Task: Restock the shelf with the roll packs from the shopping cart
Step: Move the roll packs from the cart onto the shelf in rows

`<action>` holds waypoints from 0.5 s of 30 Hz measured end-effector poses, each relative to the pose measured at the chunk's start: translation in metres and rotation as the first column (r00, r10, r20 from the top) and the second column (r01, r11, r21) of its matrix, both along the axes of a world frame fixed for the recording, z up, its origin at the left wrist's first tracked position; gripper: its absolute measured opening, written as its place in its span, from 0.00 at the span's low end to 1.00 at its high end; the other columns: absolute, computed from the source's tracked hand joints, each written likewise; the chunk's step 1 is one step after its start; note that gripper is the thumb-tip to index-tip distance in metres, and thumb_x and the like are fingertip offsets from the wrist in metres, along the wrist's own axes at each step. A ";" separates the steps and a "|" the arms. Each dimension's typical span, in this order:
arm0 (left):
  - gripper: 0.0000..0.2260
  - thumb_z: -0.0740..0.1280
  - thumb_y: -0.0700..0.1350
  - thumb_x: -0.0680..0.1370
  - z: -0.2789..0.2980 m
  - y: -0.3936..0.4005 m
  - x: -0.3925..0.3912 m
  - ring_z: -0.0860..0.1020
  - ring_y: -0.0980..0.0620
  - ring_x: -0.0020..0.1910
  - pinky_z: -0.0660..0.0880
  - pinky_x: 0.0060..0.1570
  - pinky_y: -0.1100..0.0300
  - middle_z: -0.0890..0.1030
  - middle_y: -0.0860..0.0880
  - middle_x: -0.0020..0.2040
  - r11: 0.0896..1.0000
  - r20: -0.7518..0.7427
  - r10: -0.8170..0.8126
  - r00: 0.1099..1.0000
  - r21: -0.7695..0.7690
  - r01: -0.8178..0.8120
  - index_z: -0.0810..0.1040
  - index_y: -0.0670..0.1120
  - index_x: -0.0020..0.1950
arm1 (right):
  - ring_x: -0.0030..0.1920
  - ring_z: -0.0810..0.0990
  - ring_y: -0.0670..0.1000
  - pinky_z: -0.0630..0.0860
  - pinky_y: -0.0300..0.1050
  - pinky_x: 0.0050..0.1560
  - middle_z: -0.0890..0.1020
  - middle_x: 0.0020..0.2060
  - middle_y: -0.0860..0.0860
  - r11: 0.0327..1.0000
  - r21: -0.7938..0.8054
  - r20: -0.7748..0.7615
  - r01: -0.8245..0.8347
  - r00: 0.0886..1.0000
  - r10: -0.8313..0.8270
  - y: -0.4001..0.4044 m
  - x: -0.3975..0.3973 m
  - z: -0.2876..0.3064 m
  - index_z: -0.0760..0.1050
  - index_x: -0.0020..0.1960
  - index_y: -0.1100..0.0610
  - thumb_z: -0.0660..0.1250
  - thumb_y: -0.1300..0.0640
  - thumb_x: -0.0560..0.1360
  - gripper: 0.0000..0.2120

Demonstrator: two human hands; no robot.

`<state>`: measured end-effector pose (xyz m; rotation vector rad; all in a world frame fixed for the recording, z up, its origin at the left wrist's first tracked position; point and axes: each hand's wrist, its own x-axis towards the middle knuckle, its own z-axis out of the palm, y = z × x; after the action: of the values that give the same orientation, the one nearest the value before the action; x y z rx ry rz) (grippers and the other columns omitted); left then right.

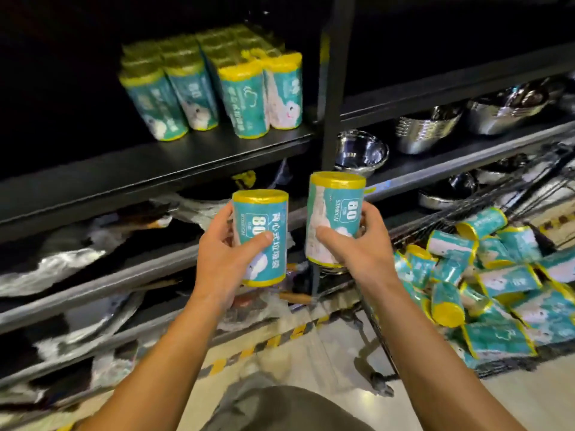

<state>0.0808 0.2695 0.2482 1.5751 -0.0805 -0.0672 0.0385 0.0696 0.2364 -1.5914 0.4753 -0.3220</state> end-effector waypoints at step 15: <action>0.30 0.75 0.44 0.69 0.047 0.128 0.088 0.83 0.51 0.56 0.81 0.53 0.50 0.83 0.50 0.59 0.977 0.256 0.206 0.944 -0.007 -0.211 0.73 0.49 0.70 | 0.59 0.81 0.44 0.80 0.48 0.59 0.80 0.61 0.45 0.960 -0.266 0.218 -0.085 0.965 0.145 0.114 0.161 0.068 0.69 0.71 0.51 0.80 0.46 0.63 0.40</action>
<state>0.1684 0.3972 0.2948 1.5974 -0.1147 0.3038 0.1994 0.1837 0.3047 -1.7947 0.1597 -0.4914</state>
